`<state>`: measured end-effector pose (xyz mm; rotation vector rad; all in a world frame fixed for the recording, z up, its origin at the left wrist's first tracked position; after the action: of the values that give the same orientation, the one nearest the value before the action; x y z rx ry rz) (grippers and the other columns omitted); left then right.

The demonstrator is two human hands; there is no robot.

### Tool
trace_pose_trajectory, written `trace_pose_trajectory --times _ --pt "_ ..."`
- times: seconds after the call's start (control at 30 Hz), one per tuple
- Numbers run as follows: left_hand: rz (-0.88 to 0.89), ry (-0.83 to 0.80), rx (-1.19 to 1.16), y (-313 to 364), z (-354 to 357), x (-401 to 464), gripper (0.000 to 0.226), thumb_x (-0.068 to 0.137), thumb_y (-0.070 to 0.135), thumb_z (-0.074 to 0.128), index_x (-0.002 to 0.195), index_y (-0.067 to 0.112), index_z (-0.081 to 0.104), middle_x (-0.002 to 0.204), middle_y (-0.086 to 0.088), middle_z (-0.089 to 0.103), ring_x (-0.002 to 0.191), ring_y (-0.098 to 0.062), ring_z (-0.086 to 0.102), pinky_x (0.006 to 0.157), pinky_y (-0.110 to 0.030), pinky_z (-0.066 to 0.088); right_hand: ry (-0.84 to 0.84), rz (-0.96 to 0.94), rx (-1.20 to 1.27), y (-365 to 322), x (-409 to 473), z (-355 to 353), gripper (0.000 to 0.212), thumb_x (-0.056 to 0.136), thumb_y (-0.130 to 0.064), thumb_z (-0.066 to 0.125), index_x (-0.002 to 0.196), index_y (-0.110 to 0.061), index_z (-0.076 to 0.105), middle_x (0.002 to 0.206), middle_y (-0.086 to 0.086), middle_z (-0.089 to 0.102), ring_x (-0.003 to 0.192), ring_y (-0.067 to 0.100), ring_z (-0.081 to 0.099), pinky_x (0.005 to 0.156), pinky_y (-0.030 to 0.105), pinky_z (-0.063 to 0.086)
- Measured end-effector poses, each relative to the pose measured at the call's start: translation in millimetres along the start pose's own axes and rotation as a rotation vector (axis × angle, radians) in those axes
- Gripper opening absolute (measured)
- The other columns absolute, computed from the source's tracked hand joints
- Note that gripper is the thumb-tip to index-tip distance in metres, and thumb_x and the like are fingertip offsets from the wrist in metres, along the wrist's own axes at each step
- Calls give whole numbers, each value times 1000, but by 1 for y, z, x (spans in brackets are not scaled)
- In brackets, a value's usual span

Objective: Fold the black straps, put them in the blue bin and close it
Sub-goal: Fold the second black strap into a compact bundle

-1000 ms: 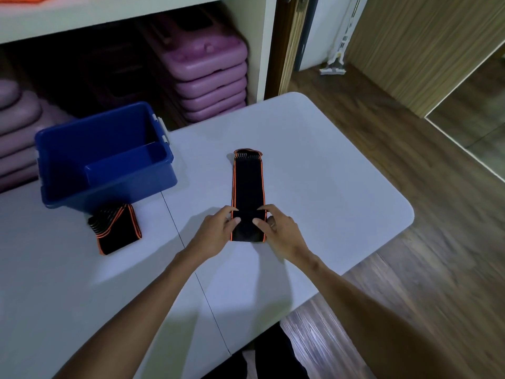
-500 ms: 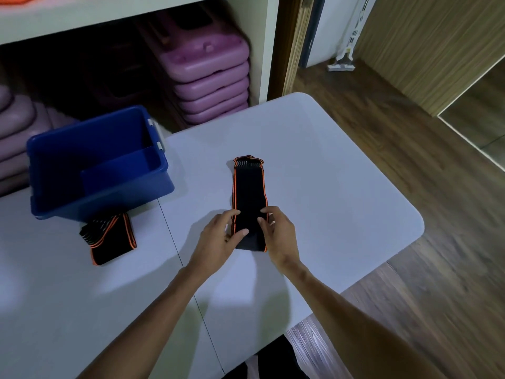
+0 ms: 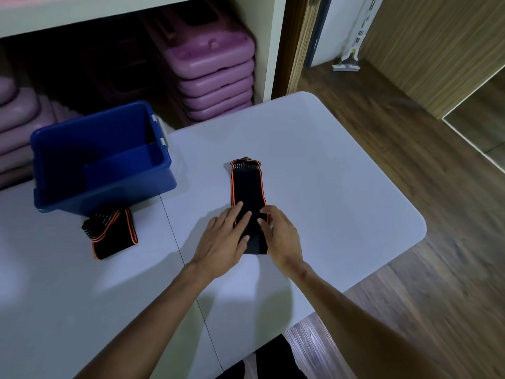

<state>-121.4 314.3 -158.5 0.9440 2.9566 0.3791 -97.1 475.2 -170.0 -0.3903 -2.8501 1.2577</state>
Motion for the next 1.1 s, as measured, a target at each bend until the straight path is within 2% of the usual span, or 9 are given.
trace_pose_trajectory --times 0.13,0.27,0.47,0.57,0.7,0.8,0.9,1.0,1.1 --pt "8 -70 39 6 14 -8 50 94 21 47 143 12 39 151 -13 37 138 -28 37 102 -43 44 -30 -38 68 -1 1 -3 15 100 -25 50 115 -24 52 101 -8 60 82 9 56 71 24 47" --pt "-58 -120 14 8 13 -9 49 96 27 30 141 12 41 148 -11 41 136 -27 40 99 -42 46 -71 -87 30 4 -5 -6 33 102 -29 47 134 -21 52 127 -1 59 110 16 54 94 33 49" --pt "-64 -254 28 7 10 -1 51 103 28 28 151 19 16 160 -5 11 147 -25 12 110 -47 31 -72 -443 -553 27 -42 5 70 97 -53 43 153 -14 28 162 9 20 146 27 26 105 43 39" --pt "-47 -267 65 6 5 -2 50 100 34 30 147 16 31 157 -10 24 142 -31 28 102 -54 42 -13 -476 -660 30 -47 11 63 98 -45 41 150 -10 34 160 8 25 147 28 25 108 49 38" --pt "50 -270 111 -1 12 -11 74 94 58 28 151 13 15 160 -10 6 147 -27 7 113 -50 18 9 -627 -792 37 -34 12 51 100 -30 43 146 -8 42 157 8 34 142 27 37 102 47 46" --pt "68 -309 148 -8 13 -9 70 93 53 28 149 11 19 158 -12 16 145 -27 17 110 -51 33 -21 -678 -802 44 -24 8 54 94 -24 62 144 -8 45 154 8 39 140 25 40 102 43 46" --pt "19 -337 138 -1 9 -9 69 93 51 21 147 8 25 156 -15 22 143 -29 24 106 -49 40 -21 -699 -767 41 -23 4 53 97 -31 57 143 -8 46 153 8 41 139 25 42 102 42 46" --pt "12 -326 18 3 2 -7 71 95 56 7 150 12 14 160 -8 4 147 -24 6 116 -43 21 -73 -676 -723 39 -27 1 59 99 -44 46 148 -11 40 156 8 35 141 26 38 105 45 42" --pt "-60 -176 -49 0 -14 21 68 97 48 4 148 10 28 158 -10 20 145 -24 21 113 -41 30 -62 -647 -711 41 -28 3 55 100 -39 44 149 -15 38 156 9 35 141 28 39 105 46 42"
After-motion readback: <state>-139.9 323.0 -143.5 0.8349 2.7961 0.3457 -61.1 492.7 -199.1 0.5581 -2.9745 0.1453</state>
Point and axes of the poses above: each hand's wrist, its own x-axis towards the middle knuckle, its own z-axis out of the palm, y = z × x, the point moved 2 cm from there along x, towards the middle knuckle
